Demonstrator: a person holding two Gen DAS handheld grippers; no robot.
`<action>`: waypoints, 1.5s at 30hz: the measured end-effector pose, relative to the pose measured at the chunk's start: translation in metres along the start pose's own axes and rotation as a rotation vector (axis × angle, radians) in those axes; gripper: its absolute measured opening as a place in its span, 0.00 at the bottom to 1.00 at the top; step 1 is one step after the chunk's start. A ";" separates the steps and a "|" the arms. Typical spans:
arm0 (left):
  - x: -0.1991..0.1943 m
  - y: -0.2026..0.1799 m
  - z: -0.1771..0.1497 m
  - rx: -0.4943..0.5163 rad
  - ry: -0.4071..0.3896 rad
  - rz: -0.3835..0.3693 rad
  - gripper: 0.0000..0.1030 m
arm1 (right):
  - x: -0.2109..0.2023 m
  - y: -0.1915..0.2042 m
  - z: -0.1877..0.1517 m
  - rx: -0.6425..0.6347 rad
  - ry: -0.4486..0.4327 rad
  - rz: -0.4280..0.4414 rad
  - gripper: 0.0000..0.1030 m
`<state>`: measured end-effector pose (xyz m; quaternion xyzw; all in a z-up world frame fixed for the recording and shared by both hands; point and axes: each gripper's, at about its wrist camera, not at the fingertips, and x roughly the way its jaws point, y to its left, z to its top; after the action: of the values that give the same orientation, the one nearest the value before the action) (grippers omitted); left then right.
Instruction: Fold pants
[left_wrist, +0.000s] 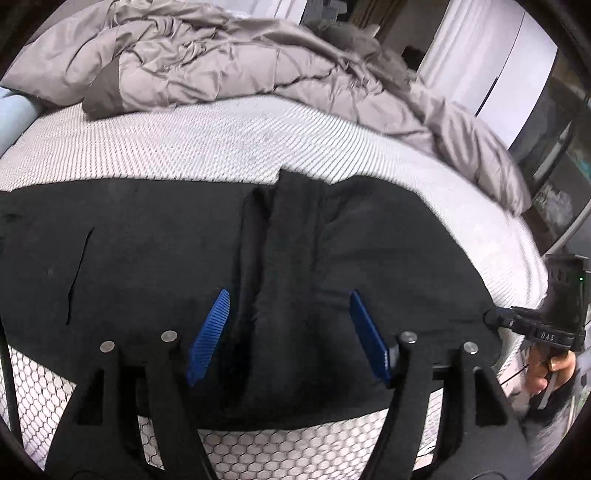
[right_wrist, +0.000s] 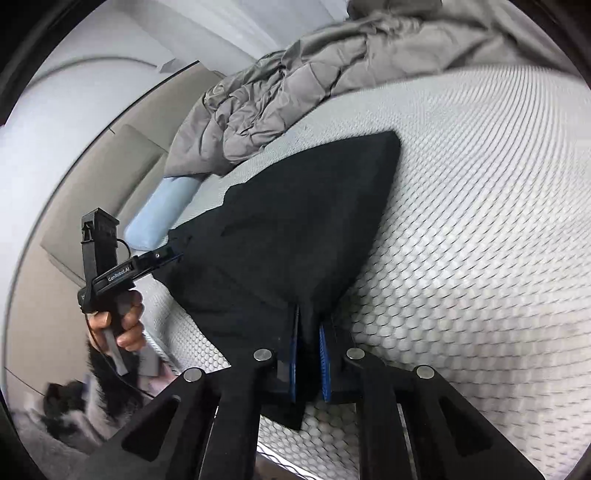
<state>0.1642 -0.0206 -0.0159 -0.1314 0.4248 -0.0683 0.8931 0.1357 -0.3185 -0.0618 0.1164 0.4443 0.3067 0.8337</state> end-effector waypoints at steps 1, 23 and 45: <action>0.006 0.001 -0.001 -0.001 0.015 0.001 0.63 | 0.005 0.000 -0.002 -0.021 0.030 -0.077 0.24; 0.104 -0.002 0.097 -0.072 0.068 -0.025 0.13 | 0.052 -0.030 0.062 0.123 0.034 -0.084 0.48; 0.069 -0.095 0.041 0.136 0.010 -0.144 0.76 | 0.048 -0.043 0.029 0.240 -0.015 0.026 0.46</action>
<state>0.2381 -0.1206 -0.0144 -0.1003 0.4129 -0.1619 0.8907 0.1969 -0.3206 -0.0966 0.2231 0.4702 0.2611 0.8130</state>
